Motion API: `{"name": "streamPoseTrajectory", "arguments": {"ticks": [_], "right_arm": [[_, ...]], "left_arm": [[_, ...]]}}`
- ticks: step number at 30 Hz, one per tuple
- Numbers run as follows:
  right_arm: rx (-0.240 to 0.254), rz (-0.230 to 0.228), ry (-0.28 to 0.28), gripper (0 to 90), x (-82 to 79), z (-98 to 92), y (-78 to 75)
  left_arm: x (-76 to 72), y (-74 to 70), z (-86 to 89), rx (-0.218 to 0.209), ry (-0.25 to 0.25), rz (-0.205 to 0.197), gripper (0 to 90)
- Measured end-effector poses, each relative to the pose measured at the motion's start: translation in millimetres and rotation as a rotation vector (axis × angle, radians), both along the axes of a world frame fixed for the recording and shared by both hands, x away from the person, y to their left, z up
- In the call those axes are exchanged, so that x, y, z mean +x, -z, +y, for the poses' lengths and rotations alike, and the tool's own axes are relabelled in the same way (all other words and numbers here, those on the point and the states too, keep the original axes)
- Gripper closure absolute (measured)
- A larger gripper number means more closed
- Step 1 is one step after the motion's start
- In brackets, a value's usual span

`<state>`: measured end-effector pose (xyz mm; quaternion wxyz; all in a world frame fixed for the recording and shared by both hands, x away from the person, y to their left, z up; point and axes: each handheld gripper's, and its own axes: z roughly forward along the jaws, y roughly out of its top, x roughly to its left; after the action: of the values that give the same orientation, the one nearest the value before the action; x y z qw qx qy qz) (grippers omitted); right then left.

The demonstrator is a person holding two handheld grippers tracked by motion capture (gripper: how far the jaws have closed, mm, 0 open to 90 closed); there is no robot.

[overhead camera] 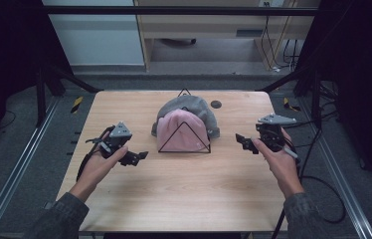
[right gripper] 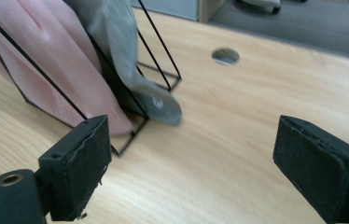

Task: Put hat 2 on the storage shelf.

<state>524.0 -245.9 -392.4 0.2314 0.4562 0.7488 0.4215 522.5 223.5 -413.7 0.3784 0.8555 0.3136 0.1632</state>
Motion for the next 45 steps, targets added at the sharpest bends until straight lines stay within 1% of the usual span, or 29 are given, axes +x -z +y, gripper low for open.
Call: {"name": "streamPoseTrajectory", "arguments": {"ticks": [3, 5, 6, 7, 8, 9, 11, 13, 15, 16, 18, 19, 20, 23, 26, 27, 28, 29, 30, 31, 32, 34, 36, 37, 38, 40, 41, 42, 45], "right_arm": [[0.003, 0.028, 0.024, 14.2, -6.2, -7.2, 15.8], [0.006, 0.049, 0.031, 14.7, -9.4, -9.5, 28.3], [0.013, 0.061, 0.039, 15.0, -10.7, -9.8, 34.5], [0.028, 0.081, 0.048, 15.5, -13.0, -9.3, 41.9], [0.023, 0.083, 0.046, 15.6, -13.7, -9.2, 48.4], [0.029, 0.102, 0.053, 15.8, -15.5, -7.7, 55.8], [0.037, 0.109, 0.062, 16.2, -16.1, -6.7, 65.2], [0.049, 0.122, 0.077, 16.8, -16.0, -5.7, 79.5], [0.075, 0.154, 0.095, 17.8, -15.8, -6.3, 88.2], [0.081, 0.169, 0.101, 17.8, -16.5, -6.3, 89.6], [0.058, 0.167, 0.104, 17.8, -17.1, -6.5, 91.3], [0.043, 0.165, 0.117, 17.8, -17.2, -7.3, 93.3], [0.048, 0.166, 0.120, 17.8, -17.3, -8.6, 95.4], [0.043, 0.173, 0.127, 17.6, -17.6, -10.1, 98.7], [0.026, 0.185, 0.129, 17.6, -16.8, -10.9, 104.0], [0.019, 0.189, 0.136, 17.4, -16.7, -10.7, 105.4], [0.017, 0.190, 0.135, 17.3, -16.4, -10.6, 106.3], [0.012, 0.199, 0.134, 17.1, -16.3, -10.4, 107.8], [0.011, 0.200, 0.132, 16.8, -16.0, -10.4, 108.8], [0.010, 0.207, 0.134, 16.5, -16.0, -10.0, 110.3], [-0.003, 0.199, 0.134, 16.1, -15.9, -10.0, 112.0], [-0.006, 0.193, 0.140, 15.7, -15.2, -9.8, 112.6], [-0.029, 0.168, 0.142, 14.7, -14.8, -8.6, 114.7], [-0.045, 0.158, 0.145, 13.9, -15.1, -7.3, 115.7], [-0.079, 0.130, 0.140, 12.6, -15.5, -5.7, 118.4], [-0.102, 0.134, 0.132, 11.1, -15.8, -2.2, 118.7], [-0.100, 0.137, 0.135, 11.1, -16.0, -1.9, 118.4], [-0.101, 0.137, 0.136, 11.1, -16.0, -1.8, 118.4], [-0.110, 0.132, 0.132, 11.1, -16.1, -2.2, 118.8]], "left_arm": [[-4.6, 8.9, 1.7, 0.026, 0.003, 0.008, 6.2], [-7.5, 17.2, 3.0, 0.018, 0.007, 0.026, 6.2], [-8.9, 23.0, 3.9, 0.007, 0.004, 0.033, 6.2], [-9.7, 27.7, 4.7, 0.010, -0.001, 0.038, 6.2], [-10.1, 33.4, 5.7, 0.022, -0.008, 0.047, 6.2], [-10.2, 36.6, 6.3, 0.030, -0.011, 0.051, 6.2], [-10.6, 43.2, 7.8, 0.053, -0.012, 0.065, 6.2], [-10.0, 49.2, 10.9, 0.080, -0.022, 0.072, 6.2], [-8.2, 53.0, 14.9, 0.081, -0.038, 0.081, 6.2], [-7.0, 55.0, 17.2, 0.083, -0.047, 0.089, 6.2], [-5.2, 59.3, 21.7, 0.067, -0.067, 0.115, 6.2], [-4.7, 62.0, 23.8, 0.061, -0.074, 0.122, 6.2], [-4.2, 63.6, 24.7, 0.062, -0.077, 0.124, 6.2], [-1.7, 68.1, 26.8, 0.093, -0.094, 0.120, 6.2], [1.0, 71.4, 28.1, 0.065, -0.107, 0.143, 6.2], [0.8, 71.4, 27.8, 0.070, -0.119, 0.134, 6.3], [0.2, 71.1, 27.1, 0.080, -0.135, 0.112, 6.6], [0.1, 71.2, 26.6, 0.072, -0.141, 0.108, 7.0], [0.3, 71.9, 26.2, 0.054, -0.145, 0.115, 6.9], [1.0, 73.3, 25.5, 0.054, -0.144, 0.121, 6.7], [1.3, 74.3, 24.9, 0.061, -0.142, 0.123, 6.4], [3.6, 78.7, 24.8, 0.092, -0.144, 0.127, 5.6], [6.1, 83.6, 25.2, 0.095, -0.162, 0.142, 4.9], [7.5, 85.1, 26.0, 0.101, -0.164, 0.129, 3.8], [8.3, 85.3, 26.4, 0.099, -0.166, 0.128, 2.2], [9.8, 86.9, 27.8, 0.090, -0.173, 0.117, 1.6], [10.0, 88.5, 28.8, 0.082, -0.174, 0.102, 0.3], [9.4, 91.0, 29.3, 0.053, -0.177, 0.089, 0.0], [8.4, 93.4, 30.4, 0.035, -0.176, 0.066, 0.0]]}}
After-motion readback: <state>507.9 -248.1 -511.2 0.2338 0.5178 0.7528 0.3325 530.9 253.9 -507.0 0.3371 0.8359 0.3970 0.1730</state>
